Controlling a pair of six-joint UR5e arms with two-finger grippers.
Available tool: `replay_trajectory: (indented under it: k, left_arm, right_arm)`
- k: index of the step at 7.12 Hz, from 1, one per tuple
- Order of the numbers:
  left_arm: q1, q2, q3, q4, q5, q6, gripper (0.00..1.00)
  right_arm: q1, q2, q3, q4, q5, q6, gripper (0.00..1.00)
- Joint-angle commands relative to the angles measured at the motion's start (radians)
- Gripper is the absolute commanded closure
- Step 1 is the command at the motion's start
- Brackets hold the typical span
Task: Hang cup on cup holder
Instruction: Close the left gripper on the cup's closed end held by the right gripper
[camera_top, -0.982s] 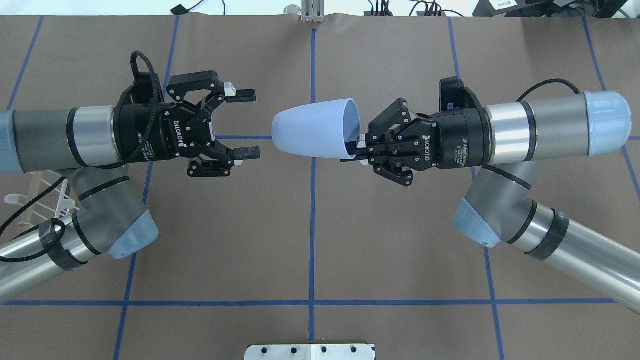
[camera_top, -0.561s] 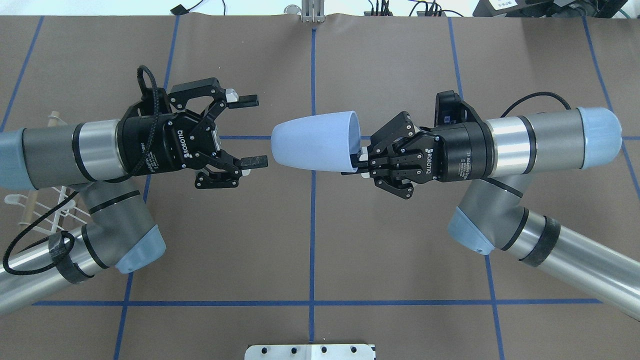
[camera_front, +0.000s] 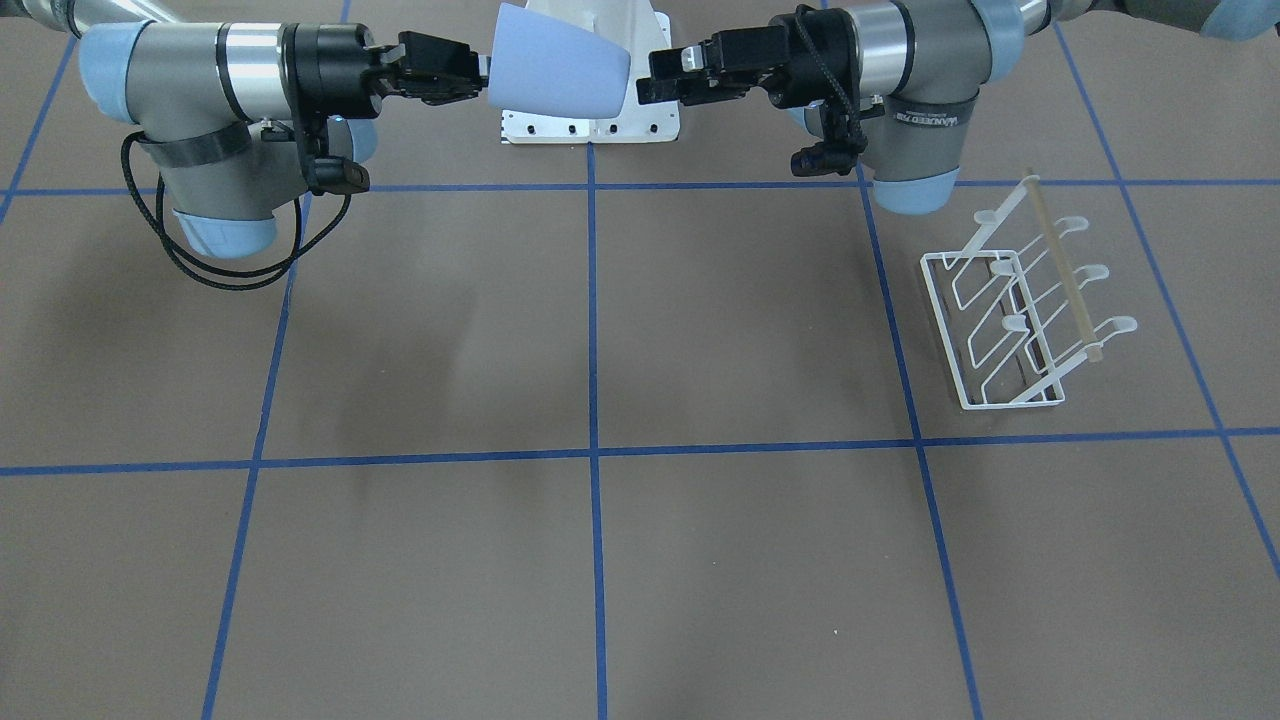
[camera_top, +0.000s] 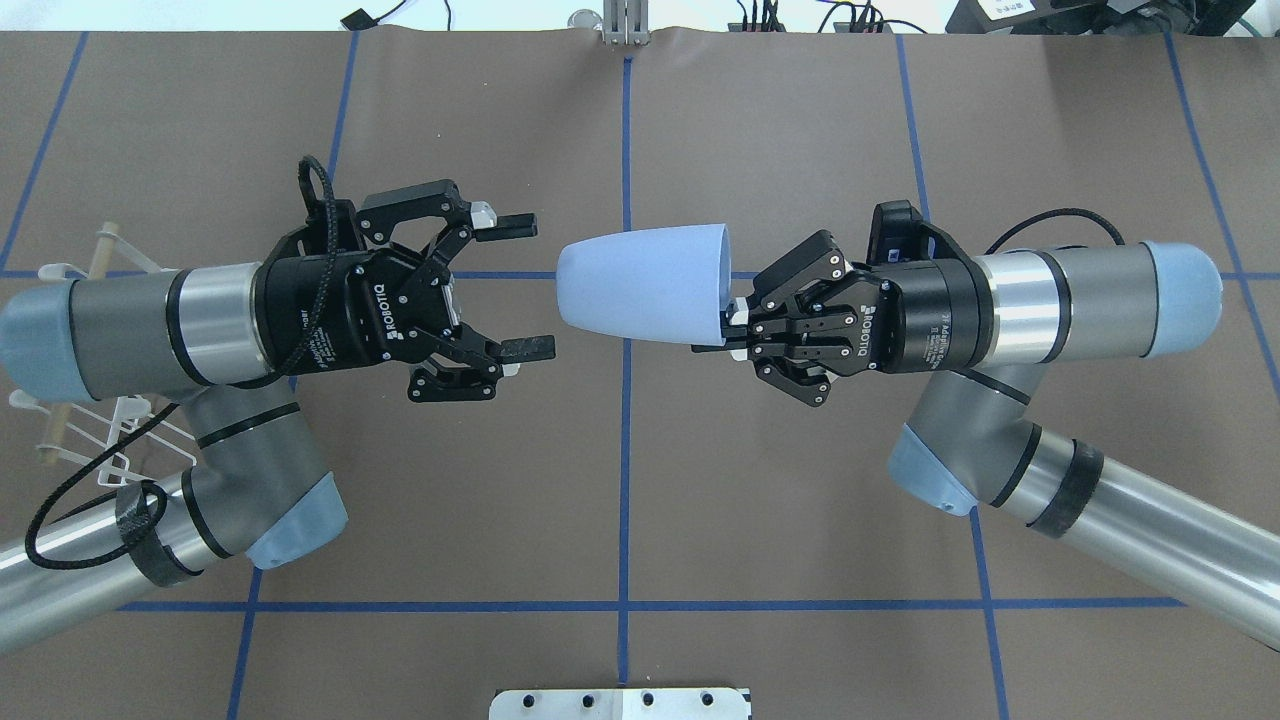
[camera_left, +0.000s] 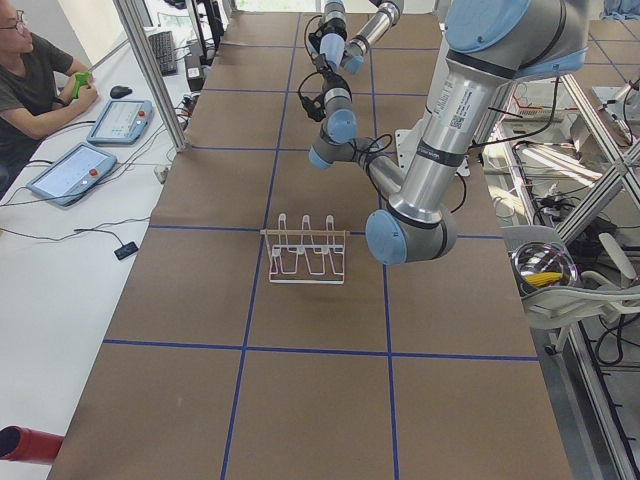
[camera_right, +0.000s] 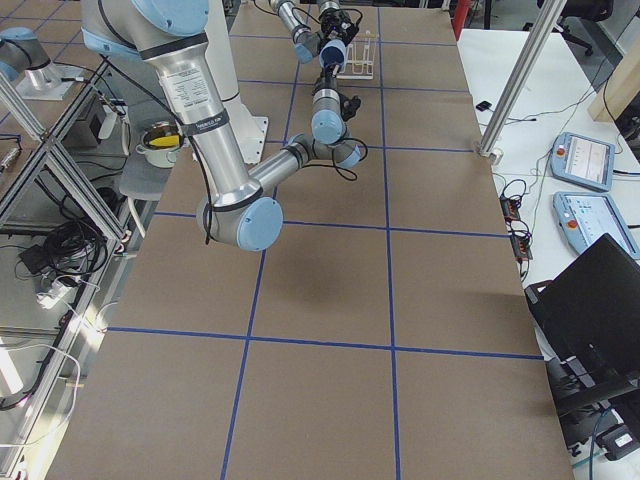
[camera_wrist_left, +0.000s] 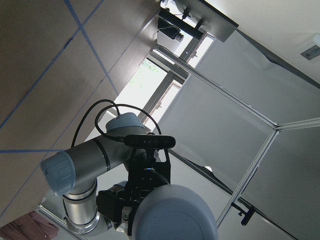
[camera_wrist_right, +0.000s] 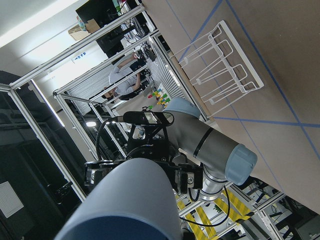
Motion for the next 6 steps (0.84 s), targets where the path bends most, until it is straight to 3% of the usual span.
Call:
replay_trajectory:
  k: [1, 6]
  left_arm:
    - [0.026, -0.014, 0.001, 0.000, 0.013, 0.001, 0.02]
    - [0.027, -0.016, 0.015, 0.000, 0.014, 0.003, 0.02]
  right_arm:
    - [-0.016, 0.016, -0.004, 0.003, -0.002, 0.001, 1.00]
    - [-0.025, 0.016, -0.004, 0.006, -0.001, -0.001, 1.00]
